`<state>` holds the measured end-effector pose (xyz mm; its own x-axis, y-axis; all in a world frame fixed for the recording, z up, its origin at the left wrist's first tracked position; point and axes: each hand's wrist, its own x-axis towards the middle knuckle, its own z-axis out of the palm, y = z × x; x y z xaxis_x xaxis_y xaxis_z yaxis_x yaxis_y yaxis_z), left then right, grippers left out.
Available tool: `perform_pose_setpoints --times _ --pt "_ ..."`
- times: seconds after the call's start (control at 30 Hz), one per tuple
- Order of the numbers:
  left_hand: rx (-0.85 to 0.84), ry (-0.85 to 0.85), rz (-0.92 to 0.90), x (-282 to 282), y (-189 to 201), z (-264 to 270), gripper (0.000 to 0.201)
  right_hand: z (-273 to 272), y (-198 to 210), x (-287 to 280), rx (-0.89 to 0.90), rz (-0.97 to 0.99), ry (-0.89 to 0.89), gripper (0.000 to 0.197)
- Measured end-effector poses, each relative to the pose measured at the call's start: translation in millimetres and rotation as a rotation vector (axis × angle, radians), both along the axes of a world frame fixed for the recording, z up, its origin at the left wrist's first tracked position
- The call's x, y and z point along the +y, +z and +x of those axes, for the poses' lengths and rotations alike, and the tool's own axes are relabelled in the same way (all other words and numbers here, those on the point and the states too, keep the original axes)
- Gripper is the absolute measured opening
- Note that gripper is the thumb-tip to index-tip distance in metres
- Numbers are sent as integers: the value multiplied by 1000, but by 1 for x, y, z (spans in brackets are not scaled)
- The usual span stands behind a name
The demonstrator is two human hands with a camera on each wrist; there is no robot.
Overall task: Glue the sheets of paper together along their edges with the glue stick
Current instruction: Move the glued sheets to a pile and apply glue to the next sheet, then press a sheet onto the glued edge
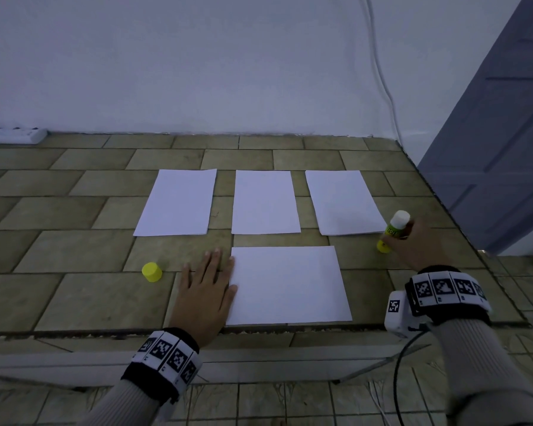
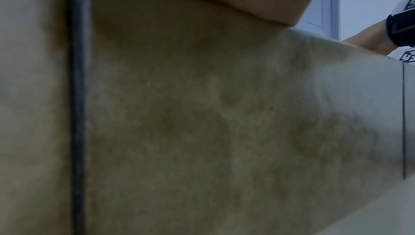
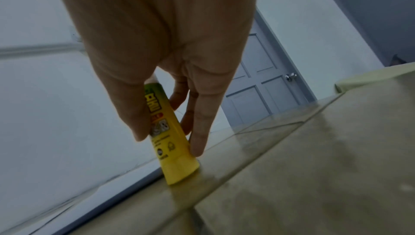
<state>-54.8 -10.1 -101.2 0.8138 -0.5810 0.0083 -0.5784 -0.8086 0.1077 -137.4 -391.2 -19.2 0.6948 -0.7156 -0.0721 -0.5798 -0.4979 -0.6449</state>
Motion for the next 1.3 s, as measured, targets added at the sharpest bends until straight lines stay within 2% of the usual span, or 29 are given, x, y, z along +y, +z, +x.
perform_pose_setpoints --times 0.13,0.2,0.23,0.33,0.5,0.6,0.73,0.77,0.9,1.03,1.3 --pt "18 6 -2 0 1 0 62 1 -5 -1 -25 32 -19 50" --pt "26 7 -1 0 1 -1 61 -1 -6 -2 -4 36 -43 41" --pt "28 7 -1 0 1 0 61 -3 -5 -1 49 30 -37 31" --pt "42 7 -4 0 1 0 61 -10 -6 8 321 48 28 43" --pt "59 10 0 0 0 0 66 -3 -8 28 446 54 162 35" --pt "70 19 -8 -1 1 0 71 14 4 48 348 -5 272 22" --pt "67 9 -34 -1 0 -1 78 44 10 61 162 -138 324 4" --pt "73 10 -39 -1 0 -1 78 52 9 61 172 -151 336 7" --pt "97 19 -59 -2 4 -3 73 80 -4 56 336 -253 328 39" --pt "67 16 -49 -3 4 -3 79 91 -17 55 479 -285 241 54" --pt "74 23 -46 -2 5 -3 80 95 -17 51 443 -309 248 43"
